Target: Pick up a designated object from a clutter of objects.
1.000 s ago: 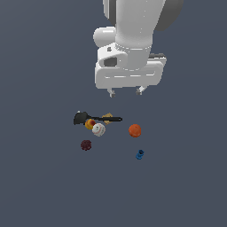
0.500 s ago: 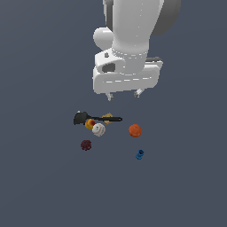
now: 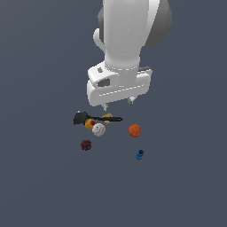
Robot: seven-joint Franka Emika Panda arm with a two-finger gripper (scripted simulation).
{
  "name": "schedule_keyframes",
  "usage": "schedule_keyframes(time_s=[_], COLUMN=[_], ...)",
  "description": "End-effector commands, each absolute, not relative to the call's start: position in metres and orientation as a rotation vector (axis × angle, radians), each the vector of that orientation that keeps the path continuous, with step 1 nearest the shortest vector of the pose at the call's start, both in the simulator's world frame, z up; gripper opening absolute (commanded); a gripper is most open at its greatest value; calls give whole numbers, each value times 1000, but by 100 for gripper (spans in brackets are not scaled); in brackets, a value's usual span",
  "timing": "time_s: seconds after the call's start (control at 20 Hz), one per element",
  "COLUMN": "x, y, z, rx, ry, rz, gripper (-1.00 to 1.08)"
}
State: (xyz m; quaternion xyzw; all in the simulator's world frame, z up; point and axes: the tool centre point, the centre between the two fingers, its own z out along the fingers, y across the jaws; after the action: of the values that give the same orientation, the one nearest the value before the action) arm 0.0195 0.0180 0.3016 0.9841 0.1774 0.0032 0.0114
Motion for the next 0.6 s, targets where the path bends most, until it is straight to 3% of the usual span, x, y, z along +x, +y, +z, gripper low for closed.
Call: schedule_keyframes(time_s=[0.0, 0.55], x=[24, 40], y=[12, -17], z=[293, 254], rx=[3056, 2973], ry=[631, 971], rz=[8, 4], gripper=[100, 100])
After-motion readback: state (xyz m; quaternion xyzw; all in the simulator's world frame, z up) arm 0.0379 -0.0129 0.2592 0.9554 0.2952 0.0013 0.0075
